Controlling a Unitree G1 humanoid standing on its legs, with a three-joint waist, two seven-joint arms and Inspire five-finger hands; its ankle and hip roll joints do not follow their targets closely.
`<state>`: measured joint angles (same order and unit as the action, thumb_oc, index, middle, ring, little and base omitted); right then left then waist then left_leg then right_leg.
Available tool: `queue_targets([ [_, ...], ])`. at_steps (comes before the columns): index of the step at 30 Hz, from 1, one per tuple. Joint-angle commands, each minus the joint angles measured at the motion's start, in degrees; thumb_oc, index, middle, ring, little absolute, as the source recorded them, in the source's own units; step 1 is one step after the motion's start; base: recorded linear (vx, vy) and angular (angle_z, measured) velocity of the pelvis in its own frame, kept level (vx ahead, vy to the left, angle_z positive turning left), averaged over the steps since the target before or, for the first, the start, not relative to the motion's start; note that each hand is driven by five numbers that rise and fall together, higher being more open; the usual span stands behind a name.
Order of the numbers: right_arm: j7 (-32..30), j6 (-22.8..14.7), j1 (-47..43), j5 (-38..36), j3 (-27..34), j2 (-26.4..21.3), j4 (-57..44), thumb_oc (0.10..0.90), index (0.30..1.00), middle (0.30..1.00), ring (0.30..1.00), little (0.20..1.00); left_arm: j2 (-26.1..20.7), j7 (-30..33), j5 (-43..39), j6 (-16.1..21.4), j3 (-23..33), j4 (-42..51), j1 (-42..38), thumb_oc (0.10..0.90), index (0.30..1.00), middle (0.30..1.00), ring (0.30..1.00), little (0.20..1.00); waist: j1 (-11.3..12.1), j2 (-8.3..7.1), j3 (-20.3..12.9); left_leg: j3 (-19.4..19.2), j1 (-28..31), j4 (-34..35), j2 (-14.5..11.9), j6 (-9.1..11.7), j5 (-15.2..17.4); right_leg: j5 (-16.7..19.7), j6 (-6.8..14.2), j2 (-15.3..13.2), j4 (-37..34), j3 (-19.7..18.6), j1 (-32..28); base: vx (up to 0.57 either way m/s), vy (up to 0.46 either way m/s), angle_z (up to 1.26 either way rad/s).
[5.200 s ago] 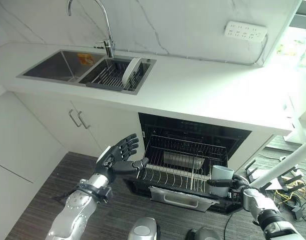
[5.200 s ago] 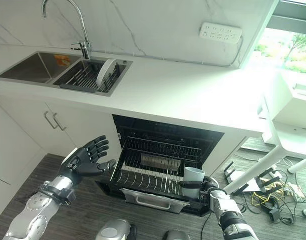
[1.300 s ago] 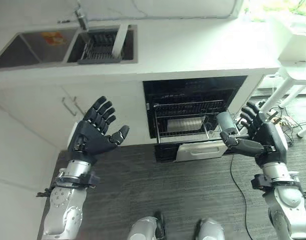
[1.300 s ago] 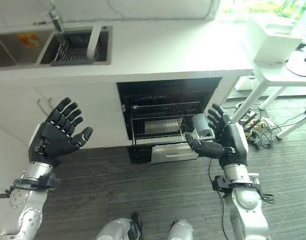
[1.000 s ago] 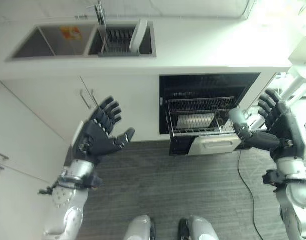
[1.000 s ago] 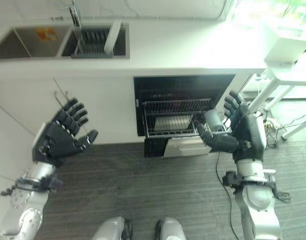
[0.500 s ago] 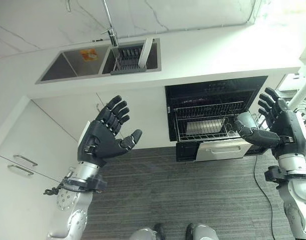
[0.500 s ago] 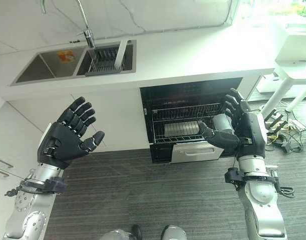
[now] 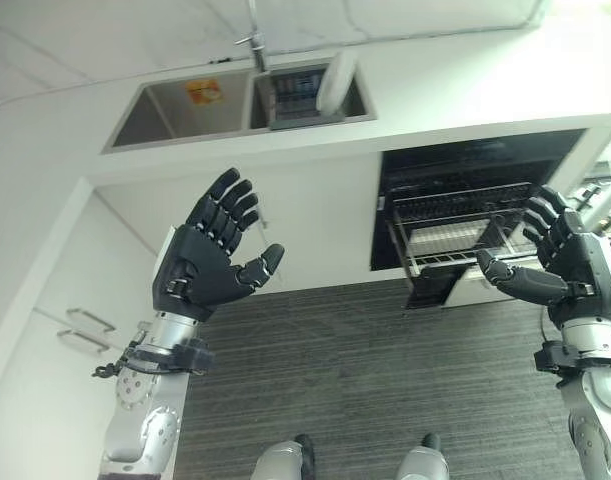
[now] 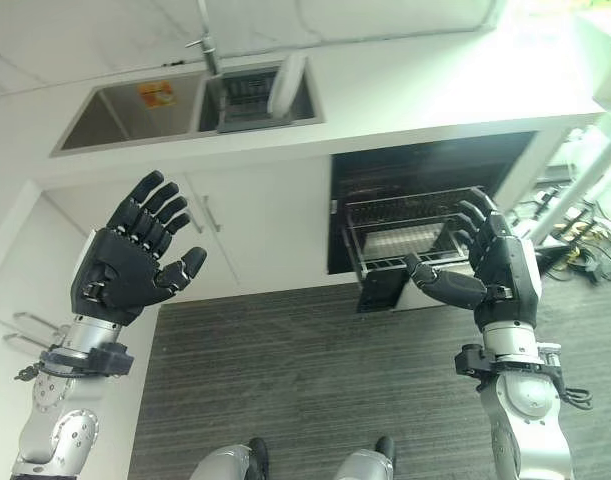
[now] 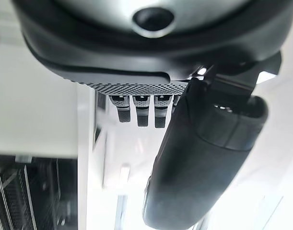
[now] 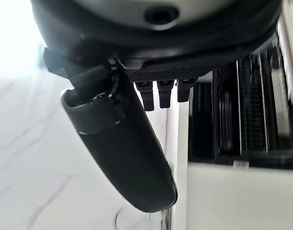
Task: Place the dishes in the dishwasher.
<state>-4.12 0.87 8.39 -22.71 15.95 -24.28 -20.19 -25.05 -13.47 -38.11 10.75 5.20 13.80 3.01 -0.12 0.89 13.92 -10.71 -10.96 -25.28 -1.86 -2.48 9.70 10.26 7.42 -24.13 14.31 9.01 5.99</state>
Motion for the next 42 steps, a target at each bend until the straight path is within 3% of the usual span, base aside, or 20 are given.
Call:
queue_targets([
  [1, -0.52, -6.32, -7.45, 0.67, 0.26, -3.11, -4.14, 0.800, 0.900, 0.900, 0.900, 0.900, -3.42, -1.93, -1.53, 2.68, 4.81, 8.02, -2.27, 0.800, 0.900, 0.900, 0.900, 0.900, 0.18, 0.26, -3.68, 1.78, 6.70, 8.09, -3.03, 4.27, 4.67, -9.72, 4.09, 4.26, 2.88, 7.69, -4.52, 0.05, 0.326, -0.02],
  [2, -0.31, -5.50, -8.56, 1.18, -0.74, -2.57, -3.76, 0.800, 0.900, 0.900, 0.900, 0.900, -3.68, -1.11, 0.07, 2.94, 4.96, 8.18, -2.29, 0.800, 0.900, 0.900, 0.900, 0.900, 0.93, 0.31, -3.76, 0.89, 6.96, 8.09, -3.11, 3.80, 5.07, -10.07, 3.96, 5.42, 2.88, 10.23, -5.18, 0.04, 0.230, -0.14],
  [4, -0.84, -4.38, -9.46, 0.94, -1.63, -2.62, -3.12, 0.800, 0.900, 0.900, 0.900, 0.900, -4.19, -0.36, 0.33, 3.36, 4.60, 8.31, -2.54, 0.800, 0.900, 0.900, 0.900, 0.900, 1.16, 0.27, -3.49, 1.02, 7.19, 8.09, -2.99, 3.30, 5.36, -13.37, 3.29, 8.57, 2.88, 10.36, -5.10, 0.03, 0.161, -0.38],
  [6, -1.79, -3.23, -9.17, 0.18, -2.14, -3.24, -2.52, 0.800, 0.900, 0.900, 0.900, 0.900, -4.13, 0.33, -0.24, 3.44, 3.77, 8.69, -3.25, 0.800, 0.900, 0.900, 0.900, 0.900, 0.66, -0.50, -3.40, 2.33, 6.54, 8.09, -1.62, 2.66, 5.05, -19.55, 0.93, 15.35, 2.88, 8.38, -3.96, 0.04, 0.097, -0.52],
  [8, -1.90, -4.31, -8.37, -0.53, -1.96, -3.72, -2.30, 0.800, 0.900, 0.900, 0.900, 0.900, -3.70, 1.11, 1.35, 4.37, 2.95, 8.59, -3.50, 0.800, 0.900, 0.900, 0.900, 0.900, 0.09, -1.52, -3.37, 2.43, 6.31, 8.09, -0.45, 2.52, 4.95, -20.16, -0.08, 17.50, 2.88, 6.99, -2.41, 0.01, -0.021, 0.14],
  [10, -1.74, -5.28, -8.35, -0.02, -2.48, -3.94, -2.35, 0.800, 0.900, 0.900, 0.900, 0.900, -3.37, 3.32, 4.37, 5.32, 1.76, 8.53, -3.83, 0.800, 0.900, 0.900, 0.900, 0.900, -0.53, -2.43, -2.95, 1.72, 6.65, 8.09, 0.57, 2.28, 5.28, -18.98, 0.07, 17.80, 2.88, 5.84, 0.27, 0.03, -0.090, 0.26],
  [13, -2.53, -8.15, -9.12, -1.41, -4.03, -3.70, -1.92, 0.800, 0.900, 0.900, 0.900, 0.900, -3.07, 4.95, 4.82, 6.26, 0.64, 7.65, -4.19, 0.800, 0.900, 0.900, 0.900, 0.900, -0.97, -2.46, -2.47, 0.77, 7.18, 8.09, 0.52, 2.04, 5.72, -18.21, 0.04, 18.28, 2.88, 4.75, 1.34, 0.08, -0.230, 0.06],
  [23, 2.58, -5.14, -9.27, -2.73, -5.52, -4.88, -3.03, 0.800, 0.900, 0.900, 0.900, 0.900, -1.62, 5.69, 2.95, 6.80, -0.07, 8.61, -3.16, 0.800, 0.900, 0.900, 0.900, 0.900, -1.28, -1.67, -4.00, -1.54, 8.31, 8.09, -0.65, 3.27, 5.01, -21.51, -2.25, 20.24, 2.88, 4.26, -0.24, 0.08, -0.135, -0.03],
  [26, 5.24, -5.73, -9.09, -2.70, -5.36, -5.42, -2.50, 0.800, 0.900, 0.900, 0.900, 0.900, -0.94, 5.82, 1.79, 8.18, 0.07, 8.34, -2.80, 0.800, 0.900, 0.900, 0.900, 0.900, -1.00, -2.00, -3.77, -2.20, 9.34, 8.09, -0.16, 4.07, 3.38, -21.66, -2.89, 19.93, 2.88, 4.19, -0.65, 0.09, -0.141, -0.04],
  [27, 5.97, -5.92, -9.01, -3.08, -5.25, -5.70, -2.33, 0.800, 0.900, 0.900, 0.900, 0.900, -0.59, 5.85, 1.48, 8.43, 0.21, 8.33, -2.70, 0.800, 0.900, 0.900, 0.900, 0.900, -0.86, -2.60, -3.59, -2.76, 10.06, 8.09, 0.37, 4.21, 2.77, -21.59, -3.17, 19.26, 2.88, 4.19, -0.81, 0.13, -0.174, -0.04],
  [28, 6.79, -6.30, -8.79, -4.16, -4.90, -6.17, -2.13, 0.800, 0.900, 0.900, 0.900, 0.900, -0.03, 5.64, 1.32, 8.90, 0.34, 8.33, -2.55, 0.800, 0.900, 0.900, 0.900, 0.900, -0.53, -3.95, -3.09, -3.88, 11.10, 8.09, 1.17, 4.92, -0.53, -21.61, -3.66, 17.95, 2.88, 4.00, -1.26, 0.11, -0.163, -0.07],
  [31, 7.91, -7.66, -8.29, -4.28, -4.56, -6.18, -1.92, 0.800, 0.900, 0.900, 0.900, 0.900, 0.97, 5.46, 1.85, 9.82, 0.32, 8.85, -2.10, 0.800, 0.900, 0.900, 0.900, 0.900, -0.25, -5.30, -1.09, -3.98, 6.34, -2.14, -0.61, 6.39, -4.16, -21.45, -5.09, 17.13, 2.88, 3.61, -2.11, 0.07, -0.139, 0.01],
  [33, 8.12, -7.68, -8.64, -3.29, -4.76, -5.86, -1.60, 0.800, 0.900, 0.900, 0.900, 0.900, 1.41, 5.66, 2.07, 9.78, 0.05, 8.42, -2.37, 0.800, 0.900, 0.900, 0.900, 0.900, -0.60, -4.81, -0.42, -4.81, 5.25, -0.20, -1.87, 6.16, -4.16, -21.40, -5.07, 17.82, 2.88, 3.57, -2.46, 0.11, 0.002, 0.09],
  [35, 7.70, -7.46, -9.53, -2.71, -5.37, -5.18, -1.22, 0.800, 0.900, 0.900, 0.900, 0.900, 1.57, 5.32, 2.18, 9.35, 0.16, 8.01, -1.77, 0.800, 0.900, 0.900, 0.900, 0.900, -0.57, -3.45, 0.05, -6.19, 6.43, 8.09, -2.14, 5.44, -3.25, -22.05, -4.00, 19.09, 2.88, 2.64, -3.53, 0.27, 0.223, -0.05],
  [36, 9.18, -7.27, -8.36, -3.77, -5.34, -5.07, -1.94, 0.800, 0.900, 0.900, 0.900, 0.900, 1.05, 4.89, 2.58, 10.04, 0.73, 7.93, 0.41, 0.800, 0.900, 0.900, 0.900, 0.900, -0.26, 0.06, -0.31, -2.62, -0.71, 8.09, -6.03, 7.61, -4.57, -23.76, -3.76, 23.47, 2.88, 0.60, -4.93, 0.59, 0.479, -0.02],
  [37, 11.97, -7.66, -6.59, -4.66, -4.46, -5.53, -2.42, 0.800, 0.900, 0.900, 0.900, 0.900, 0.99, 4.70, 1.51, 11.26, 1.54, 7.60, 1.76, 0.800, 0.900, 0.900, 0.900, 0.900, 0.13, 0.95, -0.36, 0.34, -5.23, 8.09, -7.03, 8.83, -6.94, -25.75, -4.52, 25.68, 2.88, -1.70, -7.29, 0.64, 0.514, -0.31],
  [39, 13.87, -8.00, -5.50, -4.98, -4.15, -6.56, -2.88, 0.800, 0.900, 0.900, 0.900, 0.900, 1.73, 5.18, 2.14, 12.02, 2.33, 7.73, 2.01, 0.800, 0.900, 0.900, 0.900, 0.900, 0.36, 1.08, -0.67, -1.62, -6.16, 8.09, -8.15, 8.80, -6.89, -27.39, -4.23, 24.78, 2.88, -1.19, -9.33, 0.59, 0.475, -0.81],
  [40, 14.48, -8.38, -4.12, -6.45, -3.09, -6.47, -3.70, 0.800, 0.900, 0.900, 0.900, 0.900, 1.15, 4.85, 3.05, 12.53, 2.90, 8.01, 1.66, 0.800, 0.900, 0.900, 0.900, 0.900, 0.53, 0.08, -1.69, -2.87, -4.04, 8.09, -6.74, 7.36, -4.22, -28.78, -2.12, 22.10, 2.88, -0.68, -12.05, 0.53, 0.457, -0.66],
  [42, 12.76, -8.22, -4.24, -7.29, -2.66, -6.16, -4.70, 0.800, 0.900, 0.900, 0.900, 0.900, -0.38, 4.13, 3.00, 13.04, 3.44, 8.46, 0.07, 0.800, 0.900, 0.900, 0.900, 0.900, 0.86, -0.59, -3.15, -3.54, -3.11, 8.09, -6.08, 6.26, -2.69, -28.81, -0.54, 19.81, 2.88, 0.74, -12.99, 0.34, 0.329, -0.53],
])
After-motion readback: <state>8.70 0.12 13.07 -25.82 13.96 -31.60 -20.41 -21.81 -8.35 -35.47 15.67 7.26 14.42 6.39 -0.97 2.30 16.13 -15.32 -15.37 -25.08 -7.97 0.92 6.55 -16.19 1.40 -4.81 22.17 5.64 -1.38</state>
